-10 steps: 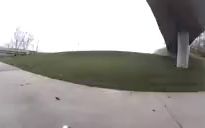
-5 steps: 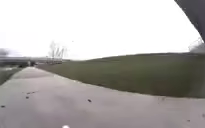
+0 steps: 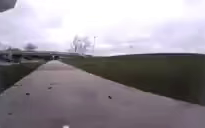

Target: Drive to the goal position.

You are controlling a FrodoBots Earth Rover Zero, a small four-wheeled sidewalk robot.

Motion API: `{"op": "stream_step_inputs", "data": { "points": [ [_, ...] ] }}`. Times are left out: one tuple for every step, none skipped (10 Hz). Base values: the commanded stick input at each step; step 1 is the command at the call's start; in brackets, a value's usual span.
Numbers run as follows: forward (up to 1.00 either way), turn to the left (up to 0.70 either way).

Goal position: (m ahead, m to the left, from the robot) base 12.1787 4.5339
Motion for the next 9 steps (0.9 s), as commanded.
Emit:
{"op": "stream_step_inputs", "data": {
  "points": [
    [0.00, 1.00],
    [0.00, 1.00],
    [0.00, 1.00],
    [0.00, 1.00],
    [0.00, 1.00],
    [0.01, 0.00],
    [0.06, 0.00],
    [0.69, 0.00],
    [1.00, 0.00]
  ]
}}
